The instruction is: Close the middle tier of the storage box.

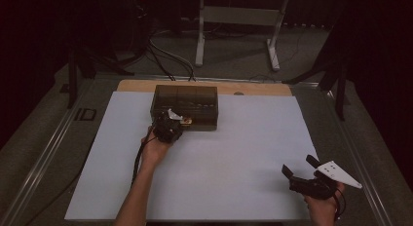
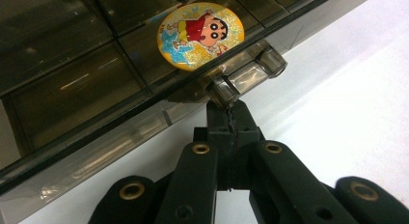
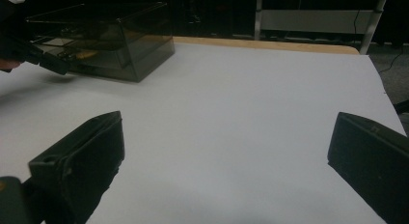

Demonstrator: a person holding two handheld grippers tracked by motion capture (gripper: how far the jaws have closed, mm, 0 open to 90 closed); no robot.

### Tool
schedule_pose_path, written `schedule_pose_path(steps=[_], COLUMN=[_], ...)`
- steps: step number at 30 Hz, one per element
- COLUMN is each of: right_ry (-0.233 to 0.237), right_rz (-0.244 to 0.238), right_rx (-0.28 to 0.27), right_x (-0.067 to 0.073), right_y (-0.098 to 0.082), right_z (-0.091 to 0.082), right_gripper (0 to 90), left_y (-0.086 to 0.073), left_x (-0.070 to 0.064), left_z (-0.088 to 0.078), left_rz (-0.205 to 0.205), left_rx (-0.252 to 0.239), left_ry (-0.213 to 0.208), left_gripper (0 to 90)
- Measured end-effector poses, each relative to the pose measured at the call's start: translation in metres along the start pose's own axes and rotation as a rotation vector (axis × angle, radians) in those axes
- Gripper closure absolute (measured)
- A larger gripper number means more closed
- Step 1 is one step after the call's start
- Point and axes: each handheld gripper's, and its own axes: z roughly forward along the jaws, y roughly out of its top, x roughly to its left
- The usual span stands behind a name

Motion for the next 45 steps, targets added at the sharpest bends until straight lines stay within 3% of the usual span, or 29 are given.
schedule_pose_path(steps=[45], right_ry=[-0.003], right_rz=[0.002], right_rx=[0.003], right_x=[-0.0005], right_y=[-0.0003], right_z=[-0.0011], right_gripper=[0.0], left_y=[0.0094], left_x=[0.0073], left_z=[0.0081], left_rz=[-0.054], left_rx=[-0.026], left_ry=[0.032], left_gripper=[90.0])
